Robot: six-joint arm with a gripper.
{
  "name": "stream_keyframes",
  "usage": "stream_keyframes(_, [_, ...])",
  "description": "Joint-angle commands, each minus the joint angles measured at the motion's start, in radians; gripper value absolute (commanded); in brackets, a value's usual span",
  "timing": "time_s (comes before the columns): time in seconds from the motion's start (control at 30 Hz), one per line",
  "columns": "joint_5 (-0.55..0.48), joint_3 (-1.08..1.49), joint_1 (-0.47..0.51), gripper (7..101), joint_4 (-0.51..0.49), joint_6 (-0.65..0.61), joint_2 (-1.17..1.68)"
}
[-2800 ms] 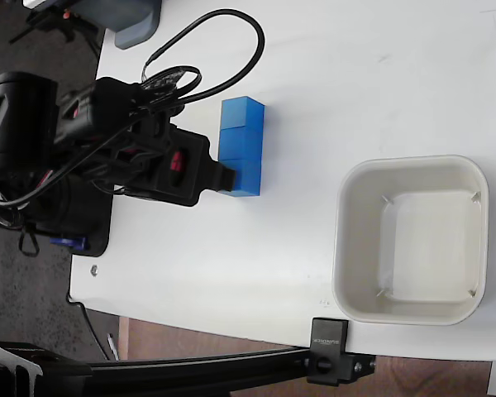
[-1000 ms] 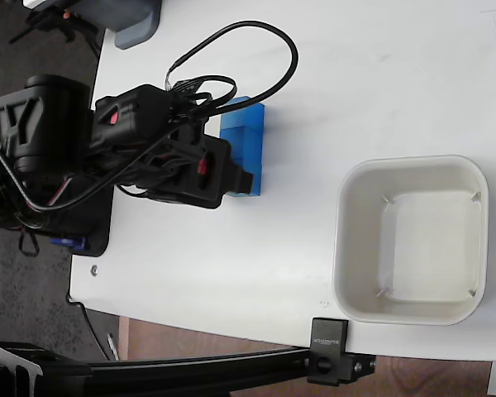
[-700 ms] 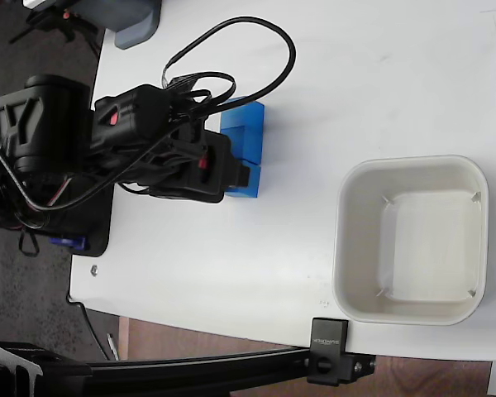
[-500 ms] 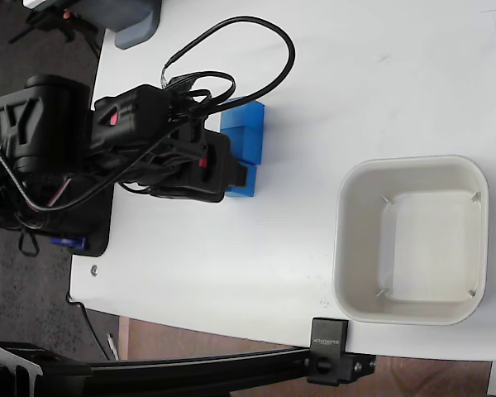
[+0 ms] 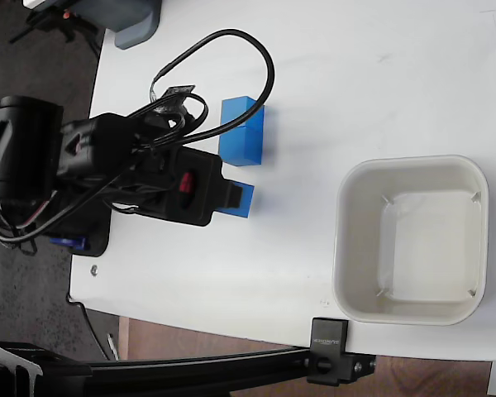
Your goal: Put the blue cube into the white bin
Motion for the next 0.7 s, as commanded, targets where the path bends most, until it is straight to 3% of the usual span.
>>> stream_keyframes(0.03, [-0.012, -0.035, 0.028, 48.9, -0.074, 0.049, 0.124])
stream_keyframes(0.07, [-0.026, -0.014, 0.038, 53.2, -0.114, 0.074, 0.146])
stream_keyframes(0.13, [-0.044, 0.044, 0.054, 50.0, -0.218, 0.132, 0.193])
stream_keyframes(0.23, [-0.034, 0.1, 0.049, 30.1, -0.342, 0.235, 0.241])
stream_keyframes(0.47, [0.051, 0.144, 0.002, 8.9, -0.522, 0.367, 0.291])
stream_keyframes(0.7, [0.15, 0.293, -0.032, 7.3, -0.81, 0.667, 0.365])
